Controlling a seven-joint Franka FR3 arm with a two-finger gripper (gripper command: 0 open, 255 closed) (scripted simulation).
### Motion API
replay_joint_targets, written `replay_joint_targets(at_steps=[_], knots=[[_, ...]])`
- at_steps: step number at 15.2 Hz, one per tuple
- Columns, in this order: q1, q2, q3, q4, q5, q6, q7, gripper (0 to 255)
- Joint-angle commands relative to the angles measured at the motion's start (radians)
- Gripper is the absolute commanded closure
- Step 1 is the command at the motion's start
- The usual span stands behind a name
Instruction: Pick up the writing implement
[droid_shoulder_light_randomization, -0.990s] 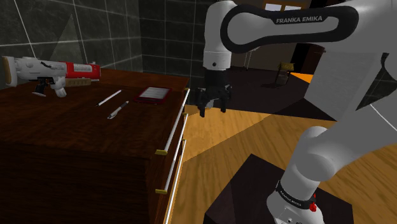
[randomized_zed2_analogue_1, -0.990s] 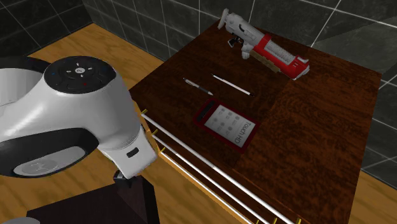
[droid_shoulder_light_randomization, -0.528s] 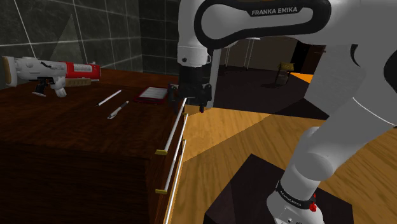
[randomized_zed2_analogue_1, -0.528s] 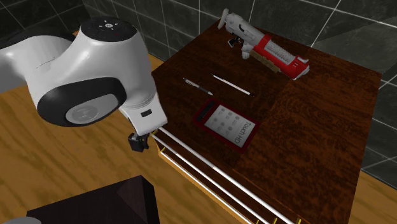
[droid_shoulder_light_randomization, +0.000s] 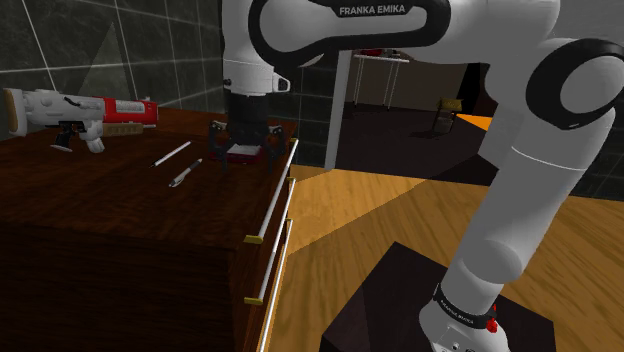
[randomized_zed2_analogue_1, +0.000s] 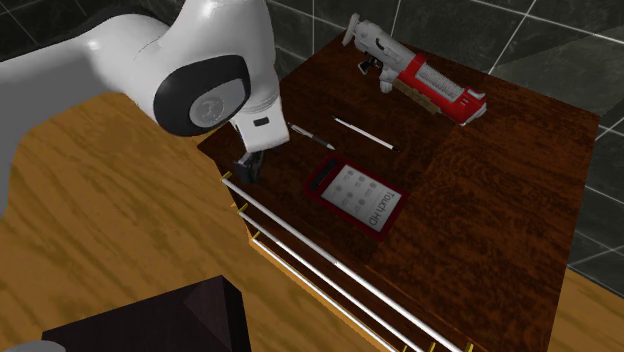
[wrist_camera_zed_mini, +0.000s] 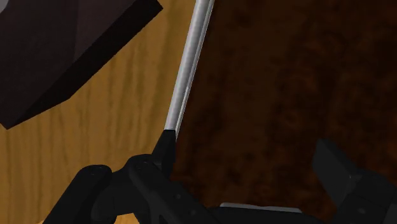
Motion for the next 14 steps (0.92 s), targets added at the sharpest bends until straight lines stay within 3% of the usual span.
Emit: replay_joint_targets(at_steps=[1, 6, 10, 14], knots=[[0.013, 0.090, 0.021, 0.100, -0.057, -0.012, 0.095, 0], [0.108, 0.335, 0.033, 0.401, -0.220, -0.083, 0.299, 0], [0.240, 0.550, -0.004, 0.732, -0.341, -0.197, 0.406, 0], [0.214, 0.521, -0.004, 0.630, -0.325, -0.124, 0.408, 0]])
